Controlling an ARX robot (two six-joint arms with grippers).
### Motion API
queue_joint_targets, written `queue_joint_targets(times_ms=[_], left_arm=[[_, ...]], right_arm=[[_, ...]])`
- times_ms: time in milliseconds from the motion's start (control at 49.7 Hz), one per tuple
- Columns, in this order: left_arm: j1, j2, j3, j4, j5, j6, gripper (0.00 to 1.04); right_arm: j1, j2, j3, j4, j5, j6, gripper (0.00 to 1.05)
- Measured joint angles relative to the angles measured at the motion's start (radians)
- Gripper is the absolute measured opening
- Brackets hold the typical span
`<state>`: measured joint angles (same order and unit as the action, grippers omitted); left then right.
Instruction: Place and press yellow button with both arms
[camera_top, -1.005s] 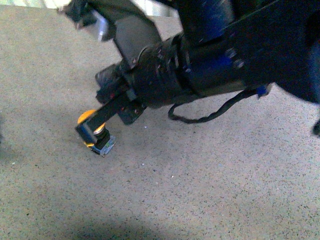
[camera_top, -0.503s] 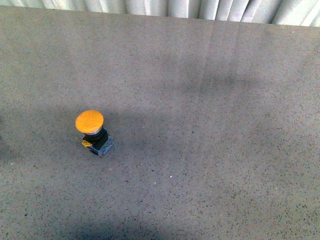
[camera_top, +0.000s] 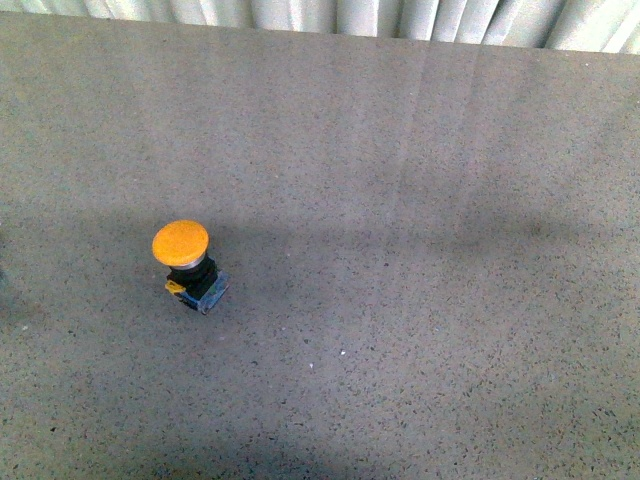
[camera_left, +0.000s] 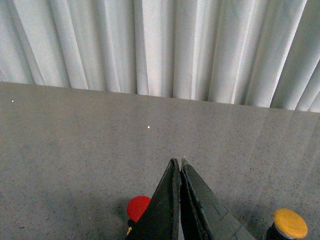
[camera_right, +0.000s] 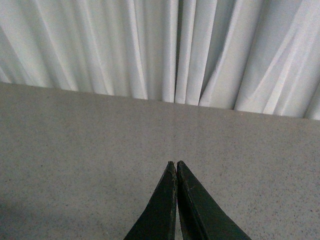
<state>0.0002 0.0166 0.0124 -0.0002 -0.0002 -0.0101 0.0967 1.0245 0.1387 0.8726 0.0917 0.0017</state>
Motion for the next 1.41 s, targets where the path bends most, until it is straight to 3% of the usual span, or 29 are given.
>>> queue_joint_targets(times_ms=[201,684,1408], left_arm=[[0.0,0.0,0.0,0.0,0.0,0.0,0.01],[0.0,0.0,0.0,0.0,0.0,0.0,0.01],[0.0,0.0,0.0,0.0,0.0,0.0,0.01]], right_arm=[[-0.093,-0.123,-0.095,-0.026,-0.084,0.0,0.01],[-0.095,-0.458,-0.12,-0.316,-0.092,0.0,0.01],[-0.095,-0.778,-0.121,-0.625,-0.092,0.0,0.01]])
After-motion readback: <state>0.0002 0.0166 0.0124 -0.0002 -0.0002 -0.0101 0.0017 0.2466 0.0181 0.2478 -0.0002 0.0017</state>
